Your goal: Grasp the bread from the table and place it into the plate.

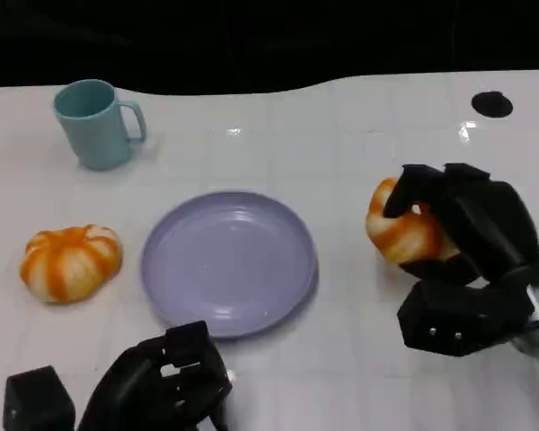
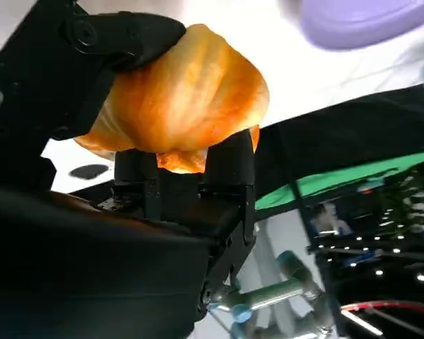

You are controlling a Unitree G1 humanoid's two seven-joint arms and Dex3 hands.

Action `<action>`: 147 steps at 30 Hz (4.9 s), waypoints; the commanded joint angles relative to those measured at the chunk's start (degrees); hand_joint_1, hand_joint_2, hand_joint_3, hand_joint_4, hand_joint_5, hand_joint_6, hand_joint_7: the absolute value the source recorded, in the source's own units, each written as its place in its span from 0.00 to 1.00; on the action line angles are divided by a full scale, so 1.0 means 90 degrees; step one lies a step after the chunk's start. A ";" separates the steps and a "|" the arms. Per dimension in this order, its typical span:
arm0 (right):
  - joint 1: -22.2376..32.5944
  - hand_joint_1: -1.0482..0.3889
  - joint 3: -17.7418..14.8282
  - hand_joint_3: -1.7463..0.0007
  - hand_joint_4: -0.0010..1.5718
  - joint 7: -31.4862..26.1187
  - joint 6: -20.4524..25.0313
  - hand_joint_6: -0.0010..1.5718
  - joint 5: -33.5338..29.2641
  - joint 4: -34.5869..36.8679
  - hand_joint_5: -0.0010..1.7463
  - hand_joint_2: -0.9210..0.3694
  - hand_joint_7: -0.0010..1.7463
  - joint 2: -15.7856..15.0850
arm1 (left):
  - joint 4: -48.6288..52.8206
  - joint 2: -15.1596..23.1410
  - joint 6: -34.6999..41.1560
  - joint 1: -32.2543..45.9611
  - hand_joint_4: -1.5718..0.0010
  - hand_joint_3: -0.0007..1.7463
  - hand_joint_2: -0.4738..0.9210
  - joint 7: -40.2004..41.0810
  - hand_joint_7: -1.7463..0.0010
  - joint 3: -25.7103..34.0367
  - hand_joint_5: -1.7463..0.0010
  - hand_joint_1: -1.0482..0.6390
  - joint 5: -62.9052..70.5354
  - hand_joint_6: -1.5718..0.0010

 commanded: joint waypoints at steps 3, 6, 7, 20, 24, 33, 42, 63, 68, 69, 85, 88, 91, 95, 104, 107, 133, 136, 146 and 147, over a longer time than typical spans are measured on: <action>-0.0144 0.69 0.0008 0.23 0.62 0.0155 -0.0363 0.48 0.0142 -0.0050 1.00 0.48 0.97 0.0370 | -0.0041 0.0128 0.0083 0.0035 0.50 0.35 0.84 0.0011 0.17 0.0061 0.00 0.28 -0.0044 0.52; -0.0271 0.68 0.0087 0.22 0.63 0.0053 -0.0419 0.48 0.0024 0.0098 1.00 0.51 0.99 0.0620 | 0.0000 0.0132 0.0046 0.0027 0.50 0.35 0.84 -0.0016 0.18 0.0067 0.00 0.28 -0.0045 0.52; -0.0323 0.69 0.0135 0.22 0.63 0.0015 -0.0431 0.48 -0.0023 0.0157 1.00 0.51 0.99 0.0707 | -0.0021 0.0140 0.0064 0.0039 0.49 0.35 0.84 -0.0008 0.18 0.0061 0.00 0.28 -0.0034 0.52; -0.0930 0.67 0.0545 0.17 0.65 -0.0346 -0.0533 0.49 -0.0255 0.1207 1.00 0.54 1.00 0.1764 | -0.0128 0.0134 0.0062 0.0112 0.50 0.35 0.84 -0.0022 0.19 0.0010 0.00 0.28 -0.0036 0.52; -0.1093 0.66 0.0623 0.17 0.64 -0.0412 -0.0398 0.47 -0.0279 0.1469 1.00 0.53 1.00 0.2007 | -0.0142 0.0133 0.0086 0.0117 0.50 0.34 0.84 -0.0019 0.18 0.0008 0.00 0.27 -0.0044 0.52; -0.1294 0.62 0.0548 0.40 0.47 0.0246 -0.0526 0.47 0.0056 0.1729 0.87 0.39 0.58 0.2140 | -0.0173 0.0103 0.0100 0.0122 0.50 0.35 0.84 0.0055 0.18 -0.0027 0.00 0.29 0.0026 0.52; -0.1150 0.43 0.0616 0.88 0.04 0.1316 -0.0405 0.22 0.0147 0.1308 0.31 0.05 0.03 0.1930 | -0.0200 0.0098 0.0100 0.0124 0.50 0.38 0.82 0.0058 0.18 -0.0048 0.00 0.30 0.0045 0.52; 0.0110 0.33 0.0267 0.93 0.05 0.2343 -0.0276 0.14 0.0510 -0.0852 0.11 0.00 0.02 0.1034 | -0.0146 0.0066 0.0087 0.0078 0.50 0.41 0.80 0.0038 0.18 -0.0056 0.00 0.31 0.0006 0.53; 0.0548 0.39 0.0140 0.95 0.12 0.1694 -0.0695 0.24 0.0203 -0.1257 0.17 0.00 0.06 0.0615 | -0.0129 0.0047 0.0119 0.0062 0.50 0.41 0.80 0.0050 0.18 -0.0054 0.00 0.30 -0.0003 0.52; 0.0632 0.40 0.0111 0.95 0.14 0.1442 -0.0839 0.27 0.0122 -0.1271 0.20 0.00 0.07 0.0544 | -0.0118 0.0047 0.0106 0.0056 0.50 0.41 0.80 0.0057 0.18 -0.0056 0.00 0.30 0.0011 0.52; 0.1335 0.65 -0.0586 0.73 0.48 -0.0176 -0.2067 0.55 -0.0053 -0.1256 0.82 0.17 0.44 -0.0153 | -0.0109 0.0046 0.0165 0.0040 0.51 0.42 0.79 0.0057 0.18 -0.0056 0.00 0.30 0.0005 0.53; 0.1465 0.65 -0.0708 0.57 0.51 -0.0092 -0.2237 0.55 0.0081 -0.1247 0.88 0.26 0.52 -0.0286 | -0.0131 0.0040 0.0156 0.0044 0.51 0.42 0.80 0.0073 0.18 -0.0069 0.00 0.29 0.0022 0.52; 0.1619 0.64 -0.0810 0.44 0.56 -0.0117 -0.2284 0.55 0.0048 -0.1311 0.93 0.34 0.60 -0.0386 | -0.0085 0.0033 0.0101 0.0023 0.51 0.41 0.80 0.0055 0.18 -0.0066 0.00 0.29 0.0026 0.53; 0.1947 0.62 -0.0940 0.39 0.57 -0.0015 -0.2060 0.52 0.0067 -0.1625 0.98 0.36 0.69 -0.0442 | -0.0069 0.0022 0.0113 0.0008 0.50 0.41 0.80 0.0041 0.18 -0.0064 0.00 0.29 0.0009 0.52; 0.3089 0.56 -0.1243 0.48 0.54 0.1012 -0.0629 0.38 0.0216 -0.3230 1.00 0.24 0.90 -0.0395 | -0.0064 0.0017 0.0155 -0.0020 0.50 0.39 0.80 0.0078 0.18 -0.0061 0.00 0.29 0.0029 0.52; 0.3349 0.57 -0.1267 0.41 0.53 0.1253 -0.0352 0.38 0.0272 -0.3573 1.00 0.30 0.89 -0.0360 | -0.0055 0.0017 0.0154 -0.0027 0.50 0.39 0.80 0.0078 0.18 -0.0055 0.00 0.29 0.0026 0.52; 0.2995 0.52 -0.1135 0.39 0.54 -0.0103 -0.1651 0.39 0.0067 -0.1743 1.00 0.30 0.85 -0.0166 | 0.0142 0.0107 0.0087 -0.0127 0.50 0.38 0.82 -0.0049 0.19 0.0044 0.00 0.28 -0.0024 0.52; 0.2952 0.52 -0.1112 0.39 0.54 -0.0138 -0.1716 0.39 0.0022 -0.1642 1.00 0.29 0.85 -0.0178 | 0.0163 0.0110 0.0089 -0.0142 0.50 0.38 0.82 -0.0052 0.19 0.0051 0.00 0.28 -0.0032 0.51; 0.2964 0.53 -0.1065 0.40 0.54 -0.0170 -0.1726 0.43 -0.0050 -0.1599 1.00 0.30 0.82 -0.0150 | 0.0112 0.0128 0.0130 -0.0136 0.50 0.37 0.82 -0.0024 0.18 0.0034 0.00 0.29 -0.0006 0.52; 0.2967 0.53 -0.1063 0.40 0.53 -0.0157 -0.1718 0.43 -0.0036 -0.1594 1.00 0.30 0.82 -0.0142 | 0.0121 0.0131 0.0099 -0.0140 0.50 0.38 0.82 -0.0013 0.18 0.0030 0.00 0.29 0.0018 0.52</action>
